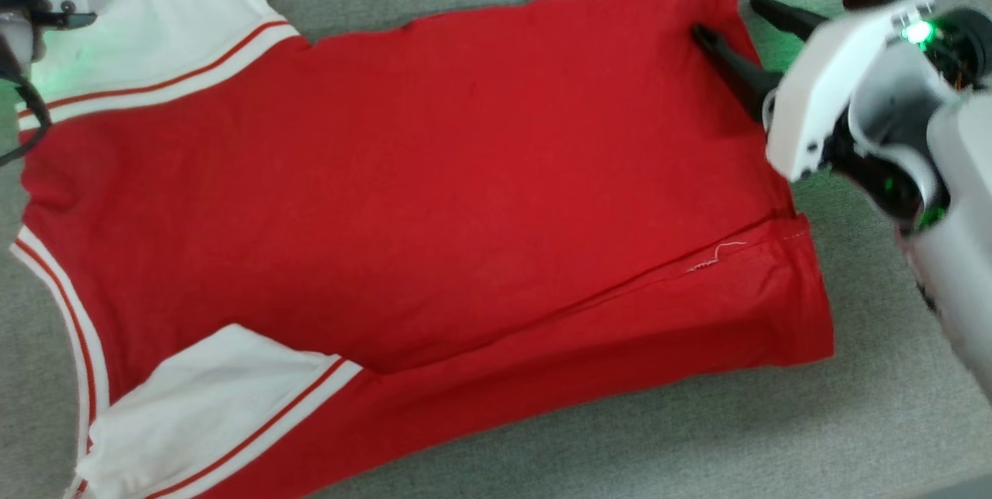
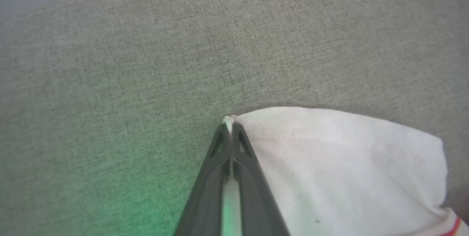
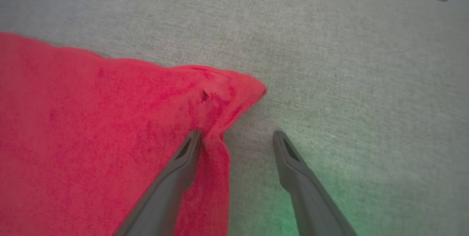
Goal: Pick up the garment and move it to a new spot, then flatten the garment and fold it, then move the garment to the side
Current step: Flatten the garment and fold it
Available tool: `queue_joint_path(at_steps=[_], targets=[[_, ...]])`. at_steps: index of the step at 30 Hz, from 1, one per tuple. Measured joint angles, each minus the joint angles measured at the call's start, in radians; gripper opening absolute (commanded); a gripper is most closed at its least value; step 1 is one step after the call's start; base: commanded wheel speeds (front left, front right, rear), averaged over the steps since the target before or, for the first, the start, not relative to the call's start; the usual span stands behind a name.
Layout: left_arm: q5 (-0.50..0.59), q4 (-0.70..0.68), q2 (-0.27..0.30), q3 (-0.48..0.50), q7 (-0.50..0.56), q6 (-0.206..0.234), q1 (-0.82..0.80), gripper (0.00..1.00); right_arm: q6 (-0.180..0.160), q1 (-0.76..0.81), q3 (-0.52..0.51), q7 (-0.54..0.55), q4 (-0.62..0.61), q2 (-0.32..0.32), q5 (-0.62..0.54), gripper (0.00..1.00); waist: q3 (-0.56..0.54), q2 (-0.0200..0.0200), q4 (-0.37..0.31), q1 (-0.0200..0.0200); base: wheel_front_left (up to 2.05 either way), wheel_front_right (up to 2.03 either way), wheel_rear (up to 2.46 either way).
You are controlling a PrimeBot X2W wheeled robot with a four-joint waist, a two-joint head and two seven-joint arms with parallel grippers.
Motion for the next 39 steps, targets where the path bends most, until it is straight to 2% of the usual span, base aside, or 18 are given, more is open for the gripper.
queue_joint_path(at_steps=[8,9,10,13,17,23,30,35,39], targets=[[0.0,0.039,-0.03,-0.002,-0.025,-0.022,-0.014,0.0,0.0,-0.179,0.094,0.191,0.176,0.02,0.113,1.0,0.006,0.0,0.019,0.0,0.0,0.0,0.0],[0.0,0.044,-0.035,-0.003,-0.029,-0.024,-0.015,0.0,0.0,-0.196,0.107,0.213,0.189,0.019,0.121,0.45,0.006,0.0,0.022,0.0,0.0,0.0,0.0],[0.0,0.049,-0.04,-0.003,-0.033,-0.027,-0.016,0.0,0.0,-0.209,0.121,0.234,0.199,0.016,0.133,0.0,0.006,0.0,0.025,0.0,0.0,0.0,0.0],[0.0,0.062,-0.053,-0.004,-0.052,-0.036,-0.016,0.0,0.0,-0.239,0.156,0.27,0.22,-0.003,0.166,0.0,0.001,0.0,0.036,0.0,0.0,0.0,0.0],[-0.001,0.081,-0.069,-0.004,-0.077,-0.054,-0.012,0.0,0.0,-0.245,0.189,0.266,0.23,-0.021,0.198,0.0,-0.016,0.0,0.049,0.0,0.0,0.0,0.0],[-0.03,0.089,-0.091,0.01,-0.095,-0.081,0.005,0.0,0.0,-0.22,0.246,0.198,0.213,-0.081,0.225,0.0,-0.056,0.0,0.078,0.0,0.0,0.0,0.0],[-0.051,0.031,-0.07,0.01,-0.078,-0.107,0.039,0.0,0.0,-0.16,0.321,0.091,0.133,-0.19,0.25,0.0,-0.128,0.0,0.12,0.0,0.0,0.0,0.0],[-0.062,-0.085,-0.034,0.011,-0.075,-0.102,0.095,0.0,0.0,-0.105,0.357,0.027,0.066,-0.277,0.279,0.0,-0.187,0.0,0.153,0.0,0.0,0.0,0.0],[-0.084,-0.245,0.023,0.012,-0.057,-0.049,0.177,0.0,0.0,-0.047,0.374,0.005,0.013,-0.338,0.309,0.0,-0.236,0.0,0.18,0.0,0.0,0.0,0.0]])
